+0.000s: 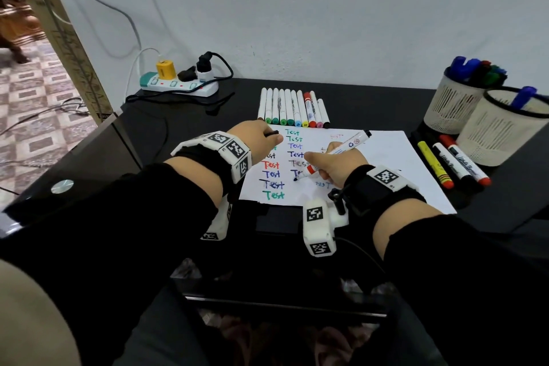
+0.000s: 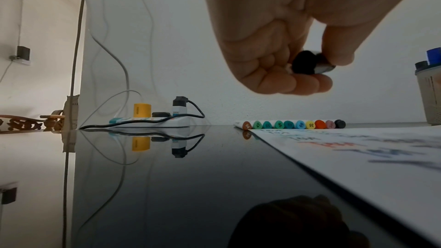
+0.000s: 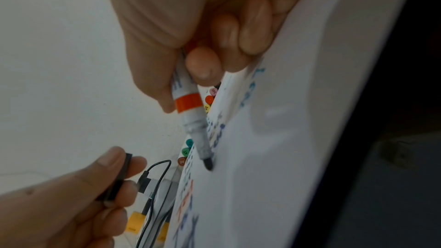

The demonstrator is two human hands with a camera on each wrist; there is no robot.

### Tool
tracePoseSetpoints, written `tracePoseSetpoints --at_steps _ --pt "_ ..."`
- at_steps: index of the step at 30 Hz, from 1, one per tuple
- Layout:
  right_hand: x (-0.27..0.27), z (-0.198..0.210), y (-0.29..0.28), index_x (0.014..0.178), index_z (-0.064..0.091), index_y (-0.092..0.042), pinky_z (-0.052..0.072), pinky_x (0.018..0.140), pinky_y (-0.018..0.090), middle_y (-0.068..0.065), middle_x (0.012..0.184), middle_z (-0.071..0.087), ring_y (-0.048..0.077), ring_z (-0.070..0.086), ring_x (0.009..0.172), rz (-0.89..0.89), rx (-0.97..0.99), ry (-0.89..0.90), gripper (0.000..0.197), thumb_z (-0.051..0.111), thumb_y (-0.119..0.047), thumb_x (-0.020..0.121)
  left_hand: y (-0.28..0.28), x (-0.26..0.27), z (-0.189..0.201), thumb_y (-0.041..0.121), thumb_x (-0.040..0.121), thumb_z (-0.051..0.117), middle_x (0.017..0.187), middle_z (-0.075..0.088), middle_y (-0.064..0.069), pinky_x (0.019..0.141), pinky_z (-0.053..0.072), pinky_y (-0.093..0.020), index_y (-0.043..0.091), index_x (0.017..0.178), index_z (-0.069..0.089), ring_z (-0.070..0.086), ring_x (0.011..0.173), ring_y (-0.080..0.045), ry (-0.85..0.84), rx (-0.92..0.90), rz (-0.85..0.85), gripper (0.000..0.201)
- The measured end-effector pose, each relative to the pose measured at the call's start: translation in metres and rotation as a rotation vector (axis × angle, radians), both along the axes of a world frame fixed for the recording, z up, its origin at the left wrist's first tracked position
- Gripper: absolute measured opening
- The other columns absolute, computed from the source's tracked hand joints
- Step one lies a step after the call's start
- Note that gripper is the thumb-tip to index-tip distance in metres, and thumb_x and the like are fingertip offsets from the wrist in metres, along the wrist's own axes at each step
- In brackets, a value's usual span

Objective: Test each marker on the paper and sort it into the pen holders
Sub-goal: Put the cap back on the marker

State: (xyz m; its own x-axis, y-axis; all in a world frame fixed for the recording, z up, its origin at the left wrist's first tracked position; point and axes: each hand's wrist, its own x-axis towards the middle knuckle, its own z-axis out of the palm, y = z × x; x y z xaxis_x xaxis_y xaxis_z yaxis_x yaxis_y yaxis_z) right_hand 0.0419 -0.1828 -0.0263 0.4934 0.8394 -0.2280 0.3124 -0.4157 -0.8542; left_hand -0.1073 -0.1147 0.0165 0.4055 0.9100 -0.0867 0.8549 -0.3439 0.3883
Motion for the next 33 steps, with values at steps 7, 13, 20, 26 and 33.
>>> tracePoseSetpoints --at_steps 7,13,20,26,33 --pt "0.0008 0.0004 -0.0034 0.059 0.037 -0.018 0.038 0.053 0.025 0.004 0.063 0.046 0.016 0.042 0.053 -0.070 0.089 0.032 0.033 0.062 -0.013 0.081 -0.0019 -0.0008 0.0008 0.040 0.097 0.042 0.090 0.056 -0.002 0.071 0.037 -0.026 0.011 0.114 0.058 0.052 0.082 -0.018 -0.004 0.000 -0.013 0.037" --pt "-0.0016 0.0004 -0.0035 0.060 0.036 -0.017 0.036 0.052 0.025 0.004 0.064 0.046 0.015 0.041 0.052 -0.040 0.082 0.032 0.035 0.062 -0.014 0.083 -0.0030 -0.0006 0.0012 0.041 0.097 0.042 0.094 0.056 -0.002 0.074 0.039 -0.027 0.012 0.118 0.056 0.052 0.085 -0.017 0.000 -0.003 -0.011 0.038" --pt "0.0002 0.0003 -0.0075 0.059 0.037 -0.017 0.035 0.050 0.021 0.001 0.061 0.046 0.014 0.042 0.053 -0.082 0.093 0.088 0.033 0.060 -0.010 0.082 -0.0026 -0.0005 0.0002 0.041 0.097 0.041 0.105 0.064 -0.007 0.073 0.041 -0.027 0.012 0.112 0.058 0.054 0.085 -0.018 -0.001 -0.012 -0.025 0.036" --pt "-0.0008 -0.0010 -0.0053 0.059 0.036 -0.017 0.036 0.053 0.023 0.001 0.061 0.044 0.015 0.042 0.055 -0.084 0.083 0.089 0.033 0.061 -0.010 0.081 -0.0038 -0.0007 0.0017 0.040 0.097 0.041 0.107 0.064 -0.008 0.074 0.041 -0.027 0.012 0.115 0.058 0.055 0.088 -0.018 0.003 -0.015 -0.021 0.038" --pt "-0.0006 -0.0004 -0.0058 0.063 0.037 -0.017 0.035 0.047 0.019 0.002 0.064 0.046 0.012 0.042 0.052 -0.093 0.084 0.058 0.031 0.060 -0.012 0.081 -0.0030 -0.0003 0.0011 0.040 0.097 0.042 0.105 0.063 -0.006 0.073 0.040 -0.026 0.013 0.115 0.058 0.054 0.087 -0.017 -0.012 -0.021 -0.014 0.037"
